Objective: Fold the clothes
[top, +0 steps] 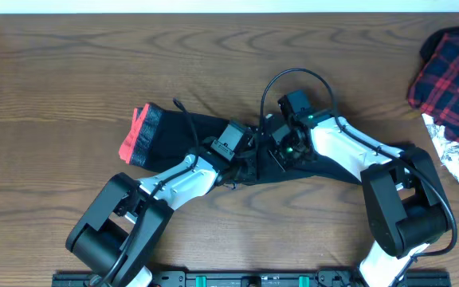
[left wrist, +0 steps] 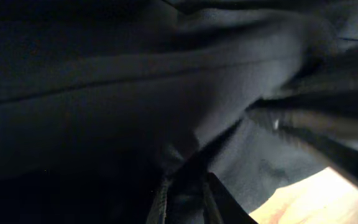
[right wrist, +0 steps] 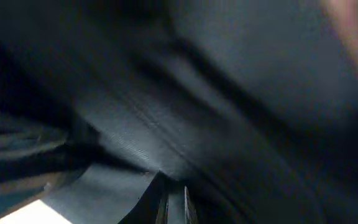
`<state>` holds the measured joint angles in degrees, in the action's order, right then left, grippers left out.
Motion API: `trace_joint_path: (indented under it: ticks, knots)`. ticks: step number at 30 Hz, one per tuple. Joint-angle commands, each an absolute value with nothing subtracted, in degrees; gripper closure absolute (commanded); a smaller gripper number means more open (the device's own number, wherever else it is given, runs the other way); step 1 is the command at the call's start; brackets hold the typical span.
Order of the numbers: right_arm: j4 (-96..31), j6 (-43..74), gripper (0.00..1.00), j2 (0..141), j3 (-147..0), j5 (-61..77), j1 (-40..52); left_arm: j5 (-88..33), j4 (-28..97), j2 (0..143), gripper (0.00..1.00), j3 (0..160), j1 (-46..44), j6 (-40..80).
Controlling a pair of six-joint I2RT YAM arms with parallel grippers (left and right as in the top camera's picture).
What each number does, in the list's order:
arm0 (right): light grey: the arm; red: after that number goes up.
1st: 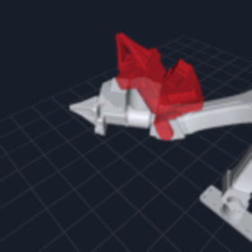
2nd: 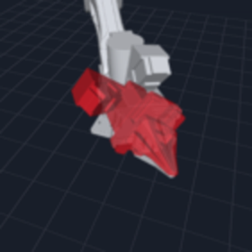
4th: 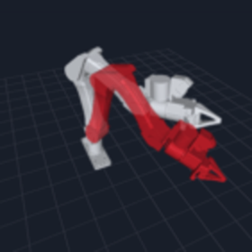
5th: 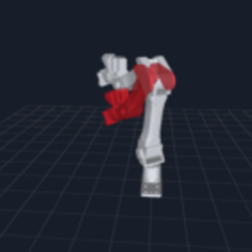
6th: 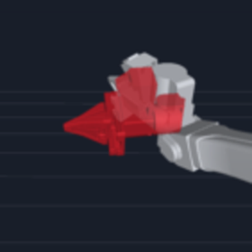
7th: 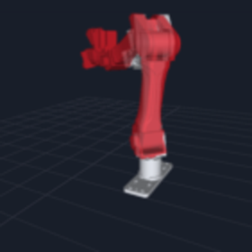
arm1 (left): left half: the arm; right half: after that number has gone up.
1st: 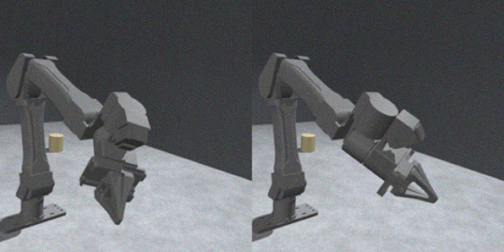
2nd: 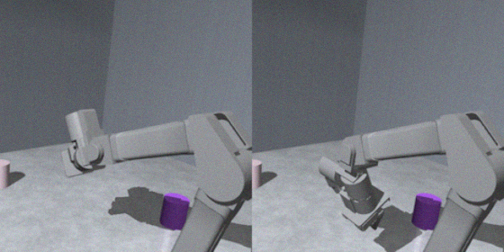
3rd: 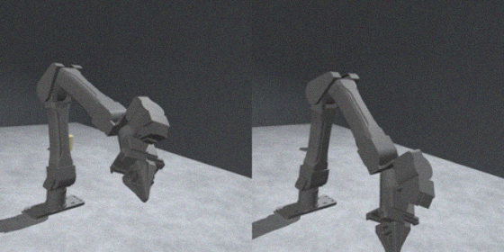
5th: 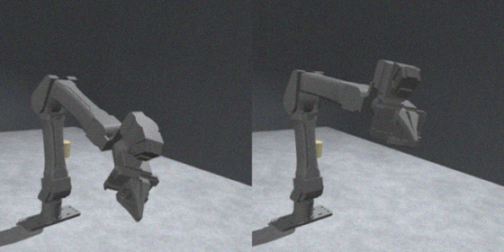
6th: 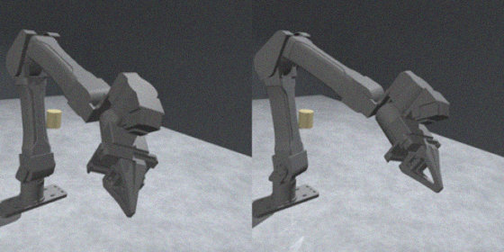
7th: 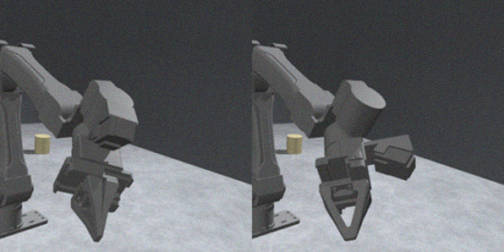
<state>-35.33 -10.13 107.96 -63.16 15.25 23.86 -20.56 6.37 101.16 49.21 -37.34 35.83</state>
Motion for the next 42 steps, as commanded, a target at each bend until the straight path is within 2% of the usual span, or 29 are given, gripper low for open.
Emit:
trace_joint_path:
  ticks: [1,6,13,28,34,42]
  knots:
    - [-33.21,-1.02,0.89,108.66,-63.35,3.27,23.9,-18.81,6.81,102.56,0.78,48.71,-37.47,35.9]
    - [-29.67,9.54,0.87,108.66,-63.35,-6.13,23.64,-18.81,6.83,102.56,0.78,48.71,-37.47,35.9]
    - [-27.64,17.23,0.84,108.66,-63.35,-9.13,21.67,-18.81,7.25,102.56,0.78,48.71,-37.47,35.9]
    - [-28.23,18.37,0.85,108.66,-63.35,-9.21,12.08,-18.79,7.49,102.56,0.78,48.71,-37.47,35.88]
    - [-27.22,16.01,0.78,108.66,-63.35,-9.15,10.68,-18.79,7.53,102.56,0.78,48.71,-37.47,35.88]
    - [-35.16,15.79,0.79,108.66,-63.35,-7.31,7.99,-17.82,7.66,102.56,0.78,48.71,-37.26,35.64]
